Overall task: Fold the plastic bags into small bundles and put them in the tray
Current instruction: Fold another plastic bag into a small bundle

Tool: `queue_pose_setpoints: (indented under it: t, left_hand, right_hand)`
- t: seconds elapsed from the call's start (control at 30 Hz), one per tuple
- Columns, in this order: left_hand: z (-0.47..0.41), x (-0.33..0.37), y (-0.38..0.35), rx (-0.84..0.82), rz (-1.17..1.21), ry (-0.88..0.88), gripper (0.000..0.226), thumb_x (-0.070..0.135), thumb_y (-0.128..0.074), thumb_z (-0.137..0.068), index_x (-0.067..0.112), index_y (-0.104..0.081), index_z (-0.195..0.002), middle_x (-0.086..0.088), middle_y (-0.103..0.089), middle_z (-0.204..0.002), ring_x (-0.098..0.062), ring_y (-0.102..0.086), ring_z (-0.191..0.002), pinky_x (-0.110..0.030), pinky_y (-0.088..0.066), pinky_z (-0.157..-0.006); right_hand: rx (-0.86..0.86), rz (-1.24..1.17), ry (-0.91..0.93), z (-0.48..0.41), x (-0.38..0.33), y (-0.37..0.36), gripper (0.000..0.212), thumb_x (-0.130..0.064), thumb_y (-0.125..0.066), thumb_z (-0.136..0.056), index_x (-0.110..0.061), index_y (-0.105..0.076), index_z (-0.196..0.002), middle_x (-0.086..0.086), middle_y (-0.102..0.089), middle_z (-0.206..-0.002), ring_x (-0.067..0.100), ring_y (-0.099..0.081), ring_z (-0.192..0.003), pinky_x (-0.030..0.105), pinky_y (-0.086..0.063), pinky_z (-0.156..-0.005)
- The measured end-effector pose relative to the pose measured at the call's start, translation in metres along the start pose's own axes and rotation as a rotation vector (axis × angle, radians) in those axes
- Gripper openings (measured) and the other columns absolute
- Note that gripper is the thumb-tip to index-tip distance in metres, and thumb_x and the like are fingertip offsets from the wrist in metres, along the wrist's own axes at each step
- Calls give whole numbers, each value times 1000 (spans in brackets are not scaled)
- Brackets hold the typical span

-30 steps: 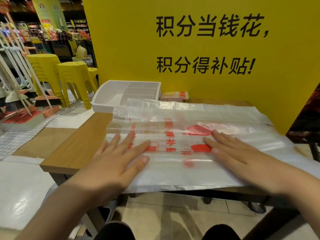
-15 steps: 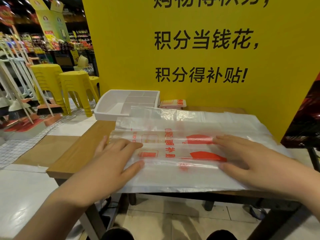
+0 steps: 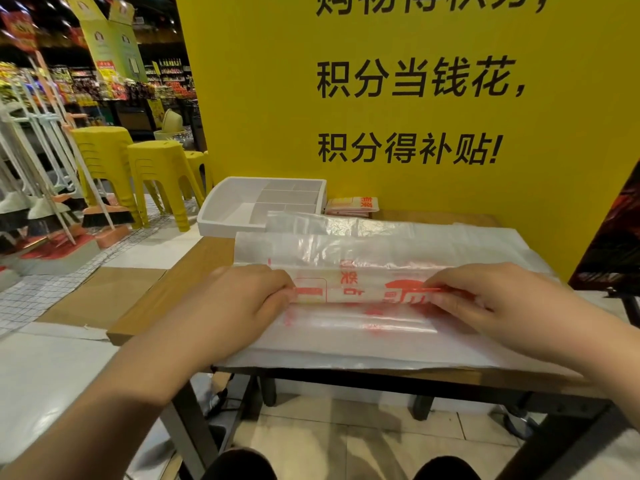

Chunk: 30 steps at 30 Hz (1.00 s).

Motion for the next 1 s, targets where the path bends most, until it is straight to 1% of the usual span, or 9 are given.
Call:
queue_pose_setpoints:
  t: [0.1, 0.2, 0.3, 0.37, 0.47, 0.53, 0.63, 0.77, 1.0]
  left_hand:
    - [-18, 1, 12, -31, -51, 45, 30, 47, -37, -103, 36, -61, -115, 13, -65, -100, -12, -58, -93, -31, -40, -75]
    - [-35, 3, 17, -2, -170, 99, 34, 52, -37, -102, 38, -51, -129, 8, -58, -117, -23, -56, -106, -38, -45, -88]
    - [-44, 8, 12, -40, -260, 113, 44, 48, -41, -102, 36, -36, -145, 4, -51, -134, -25, -50, -121, -39, -39, -98]
    - [-47, 8, 2, -116, -267, 119, 54, 46, -40, -103, 33, -23, -153, 0, -43, -145, -25, -38, -134, -41, -32, -108]
    - [-47, 3, -11, -196, -250, 134, 62, 43, -32, -105, 31, -4, -159, -1, -24, -161, -25, -17, -148, -47, -9, -122]
    - [-46, 3, -15, -228, -238, 136, 59, 43, -25, -106, 32, -2, -159, -1, -14, -165, -23, -7, -152, -48, 4, -123]
    - [-43, 7, -17, -261, -181, 133, 56, 46, -20, -106, 34, -6, -159, -1, -7, -167, -18, 1, -153, -45, 10, -122]
    - [-41, 23, -26, -265, -118, 68, 57, 48, -20, -106, 34, -4, -159, 5, 3, -168, -12, 7, -153, -41, 10, -123]
    - [-40, 42, -45, -272, -46, 41, 56, 48, -17, -107, 36, -1, -159, 10, 8, -167, -9, 10, -152, -43, 8, -124]
  right_hand:
    - [2, -27, -33, -15, 1, 0, 35, -58, -39, -99, -49, -49, -131, -24, -63, -122, 5, -59, -106, 31, -51, -86]
    - [57, 43, -69, -32, 3, -3, 44, -54, -36, -100, -45, -37, -143, -17, -59, -127, 12, -59, -110, 33, -49, -88]
    - [78, 84, -55, -42, 2, -11, 46, -50, -36, -101, -43, -34, -147, -14, -55, -118, 15, -56, -104, 32, -42, -85]
    - [57, 76, -44, -45, 1, -18, 47, -51, -36, -102, -43, -35, -148, -13, -54, -124, 14, -54, -108, 34, -40, -91]
    - [31, 68, -40, -48, 1, -28, 51, -48, -36, -103, -37, -32, -153, -10, -48, -144, 17, -49, -125, 34, -39, -102]
    - [7, 66, -28, -49, 2, -33, 52, -48, -33, -103, -34, -31, -154, -8, -45, -149, 18, -46, -131, 35, -38, -106]
    - [-14, 45, -28, -49, 0, -36, 54, -49, -28, -103, -33, -32, -154, -7, -39, -155, 17, -38, -140, 34, -32, -114]
    - [-59, -10, 7, -50, -18, -38, 56, -51, -26, -103, -33, -24, -157, -6, -20, -165, 15, -19, -151, 33, -17, -123]
    - [-129, -107, 89, -51, -46, -49, 52, -46, -25, -106, -38, -20, -157, -13, -10, -166, 8, -9, -152, 29, -9, -124]
Point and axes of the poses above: each hand's wrist, its own z-axis away from the middle knuckle, its own y-axis out of the back of the hand, x = y × z, the point moved 1 cm from there along -z, towards the middle knuckle
